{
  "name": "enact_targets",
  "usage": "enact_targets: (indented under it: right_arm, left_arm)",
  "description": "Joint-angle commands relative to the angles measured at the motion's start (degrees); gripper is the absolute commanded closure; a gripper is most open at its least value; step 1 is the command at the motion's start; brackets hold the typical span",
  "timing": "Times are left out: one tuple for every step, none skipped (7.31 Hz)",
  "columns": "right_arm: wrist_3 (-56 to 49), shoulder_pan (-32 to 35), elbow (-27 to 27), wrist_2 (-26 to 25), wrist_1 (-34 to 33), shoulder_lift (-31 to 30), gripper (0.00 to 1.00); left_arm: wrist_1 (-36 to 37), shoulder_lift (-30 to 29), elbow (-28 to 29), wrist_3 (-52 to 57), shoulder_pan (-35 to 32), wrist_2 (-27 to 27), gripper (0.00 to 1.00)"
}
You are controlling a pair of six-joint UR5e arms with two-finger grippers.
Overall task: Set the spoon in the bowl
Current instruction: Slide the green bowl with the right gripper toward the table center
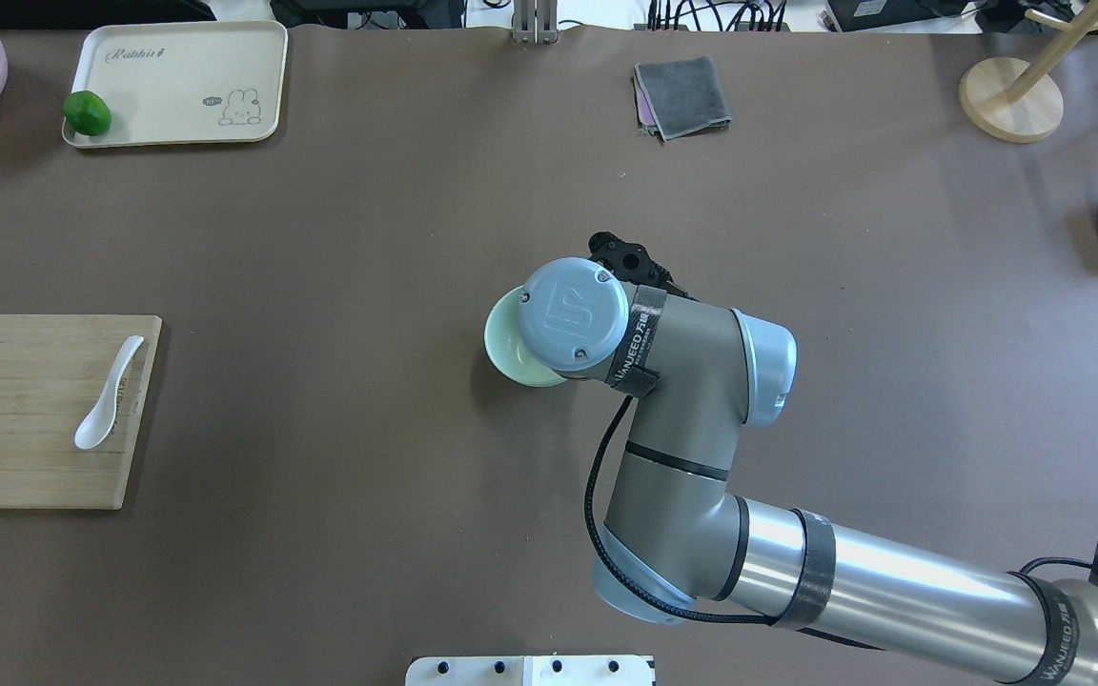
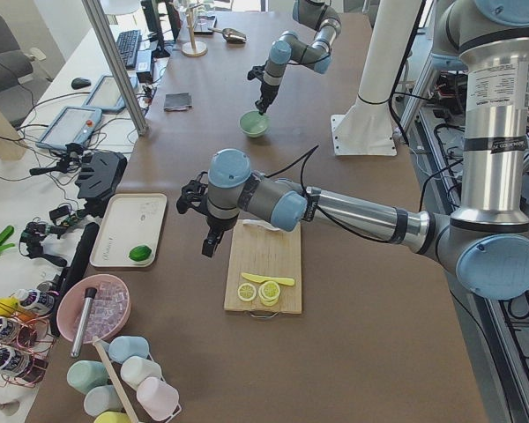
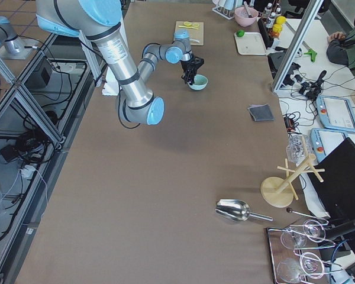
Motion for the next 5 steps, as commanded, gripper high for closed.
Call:
enact_targets:
  right_arm:
    - [-7.4, 3.7, 7.2, -0.2, -4.0, -0.9, 0.00]
    - [-15.7, 9.8, 14.2, 7.3, -7.7, -3.7, 0.00]
    - [-25.1, 17.8, 19.6, 16.0, -7.8, -10.0, 0.00]
    - [-39.9, 26.3, 20.9, 22.8, -7.4, -15.2, 0.00]
    - [-54.2, 34.8, 20.8, 28.8, -7.1, -20.7, 0.00]
  left_arm:
    - [0.0, 0.0, -0.1, -1.6, 0.0, 0.0, 0.01]
    - [-1.0, 1.2, -0.4, -7.2, 0.5, 0.0, 0.01]
    - [-9.0, 4.7, -0.1, -13.7, 2.2, 0.1, 0.02]
    - [-17.7, 7.4, 0.0, -25.2, 5.8, 0.6, 0.01]
    - [-22.5, 8.6, 0.2, -32.1, 9.3, 0.7, 0.02]
